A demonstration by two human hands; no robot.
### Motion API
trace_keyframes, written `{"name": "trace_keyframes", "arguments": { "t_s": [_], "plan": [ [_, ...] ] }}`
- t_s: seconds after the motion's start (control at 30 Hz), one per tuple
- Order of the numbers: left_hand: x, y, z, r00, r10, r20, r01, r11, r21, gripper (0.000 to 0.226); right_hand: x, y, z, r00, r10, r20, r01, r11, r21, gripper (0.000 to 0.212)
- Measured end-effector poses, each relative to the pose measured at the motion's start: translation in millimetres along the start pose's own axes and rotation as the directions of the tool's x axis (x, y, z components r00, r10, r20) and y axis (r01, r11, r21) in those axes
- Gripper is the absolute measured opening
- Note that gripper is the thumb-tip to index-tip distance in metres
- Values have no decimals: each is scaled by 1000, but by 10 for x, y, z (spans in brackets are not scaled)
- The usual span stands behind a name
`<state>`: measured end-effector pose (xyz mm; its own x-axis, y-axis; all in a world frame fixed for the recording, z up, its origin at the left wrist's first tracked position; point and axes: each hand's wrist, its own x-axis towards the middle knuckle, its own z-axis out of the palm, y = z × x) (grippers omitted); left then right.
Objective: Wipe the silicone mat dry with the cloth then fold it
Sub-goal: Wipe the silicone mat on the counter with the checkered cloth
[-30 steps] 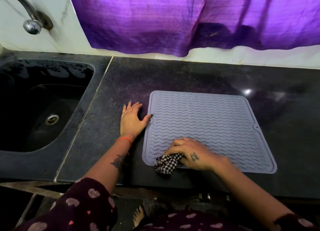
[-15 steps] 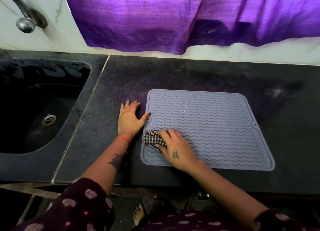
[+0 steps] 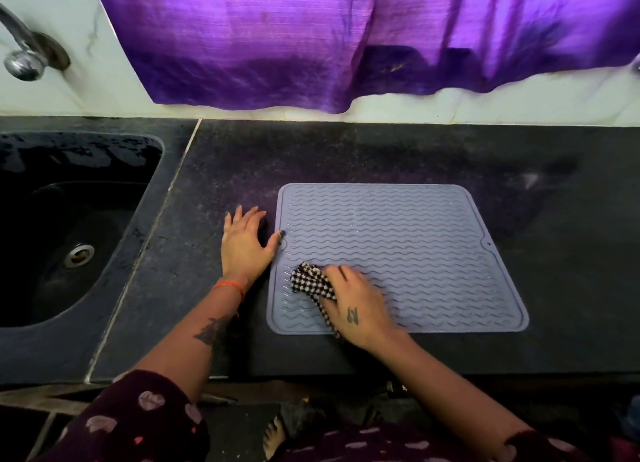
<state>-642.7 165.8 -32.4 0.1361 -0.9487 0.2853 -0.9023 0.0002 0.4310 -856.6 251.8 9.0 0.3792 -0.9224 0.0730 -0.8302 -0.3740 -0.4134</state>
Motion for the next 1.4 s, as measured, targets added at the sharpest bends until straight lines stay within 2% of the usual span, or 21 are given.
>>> {"name": "trace_keyframes", "arguments": {
  "t_s": [0.17,0.27,0.33,0.47,0.63,0.73,0.83,1.03,1.17,1.27,1.33,1.4],
  "plan": [
    [24,161,-23,1000,-13,13,14,999,-32,49,-106,306,-27,986,108,-128,-114,993,-41,36],
    [35,294,12,1000,-17,23,19,996,-87,49,-83,332,-67,991,92,-101,-98,993,-59,35],
    [64,377,37,999,-18,29,21,993,-113,50,-71,354,-121,986,100,-136,-111,991,-76,36],
    [112,555,100,997,-1,77,12,990,-141,50,-151,456,-98,970,188,-152,-202,976,-81,35],
    [154,828,236,982,77,174,-52,989,-142,53,-60,482,-223,981,178,-77,-186,975,-124,35],
    [92,890,362,968,114,224,-100,992,-74,54,-133,496,-207,964,207,-169,-232,963,-140,34],
    [56,869,448,961,126,247,-131,991,6,55,-152,512,-145,952,244,-182,-270,953,-135,38],
    [81,869,447,960,121,251,-131,991,22,55,-66,612,-282,959,242,-148,-254,965,-65,37],
    [73,877,443,965,123,231,-129,992,10,54,-188,645,-235,927,304,-218,-329,940,-86,44],
    [71,875,447,966,125,226,-133,991,22,54,-153,696,-244,936,274,-222,-303,947,-108,43],
    [69,868,456,965,135,226,-143,990,21,54,-136,729,-314,947,272,-172,-291,952,-95,42],
    [65,848,466,965,139,224,-145,989,10,54,-189,763,-354,947,257,-195,-282,952,-118,46]
  ]
}}
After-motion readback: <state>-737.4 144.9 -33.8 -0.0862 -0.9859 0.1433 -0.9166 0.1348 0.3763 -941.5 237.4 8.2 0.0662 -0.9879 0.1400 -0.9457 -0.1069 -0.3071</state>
